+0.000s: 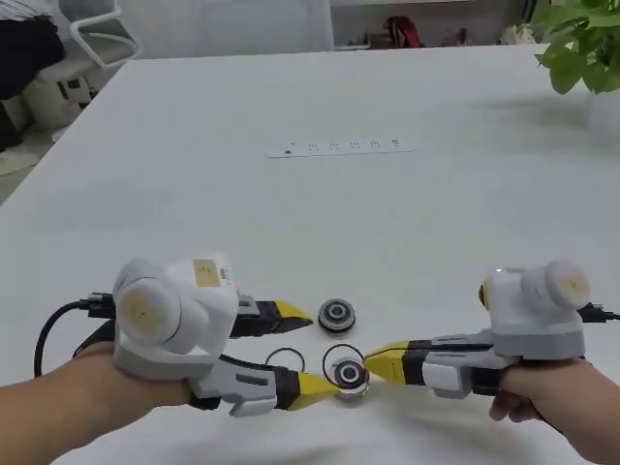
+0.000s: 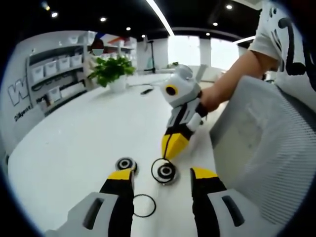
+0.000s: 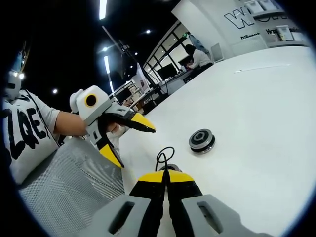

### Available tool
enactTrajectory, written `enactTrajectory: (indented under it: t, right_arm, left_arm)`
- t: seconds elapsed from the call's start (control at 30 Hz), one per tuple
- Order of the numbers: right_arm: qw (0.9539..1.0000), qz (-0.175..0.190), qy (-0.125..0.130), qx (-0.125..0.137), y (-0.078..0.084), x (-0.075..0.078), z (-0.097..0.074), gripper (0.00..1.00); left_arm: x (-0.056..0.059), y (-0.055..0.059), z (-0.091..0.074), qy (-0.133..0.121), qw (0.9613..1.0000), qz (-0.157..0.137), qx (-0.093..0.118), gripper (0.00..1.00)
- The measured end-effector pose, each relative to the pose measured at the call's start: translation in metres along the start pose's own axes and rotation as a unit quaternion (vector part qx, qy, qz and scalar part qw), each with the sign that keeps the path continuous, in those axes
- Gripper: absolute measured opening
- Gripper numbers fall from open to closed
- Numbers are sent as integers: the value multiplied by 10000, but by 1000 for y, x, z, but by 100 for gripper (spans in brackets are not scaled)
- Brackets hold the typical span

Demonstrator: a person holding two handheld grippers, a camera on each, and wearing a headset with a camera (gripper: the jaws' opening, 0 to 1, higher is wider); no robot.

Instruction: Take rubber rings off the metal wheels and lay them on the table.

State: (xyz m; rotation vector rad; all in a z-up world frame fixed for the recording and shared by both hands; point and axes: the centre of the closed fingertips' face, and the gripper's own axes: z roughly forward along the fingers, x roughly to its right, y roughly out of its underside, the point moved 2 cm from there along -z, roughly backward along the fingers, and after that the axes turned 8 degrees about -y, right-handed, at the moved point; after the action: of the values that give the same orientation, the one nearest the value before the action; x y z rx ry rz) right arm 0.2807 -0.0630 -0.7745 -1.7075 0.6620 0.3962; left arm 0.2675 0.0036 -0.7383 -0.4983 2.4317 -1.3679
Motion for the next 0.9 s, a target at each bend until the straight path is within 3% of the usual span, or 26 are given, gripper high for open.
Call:
enactTrajectory:
  t: [0.9]
  right_arm:
    - [9999, -66, -154, 28, -11, -12, 1, 0]
  left_arm:
    - [-10, 3, -27, -202, 9994, -269, 118, 57]
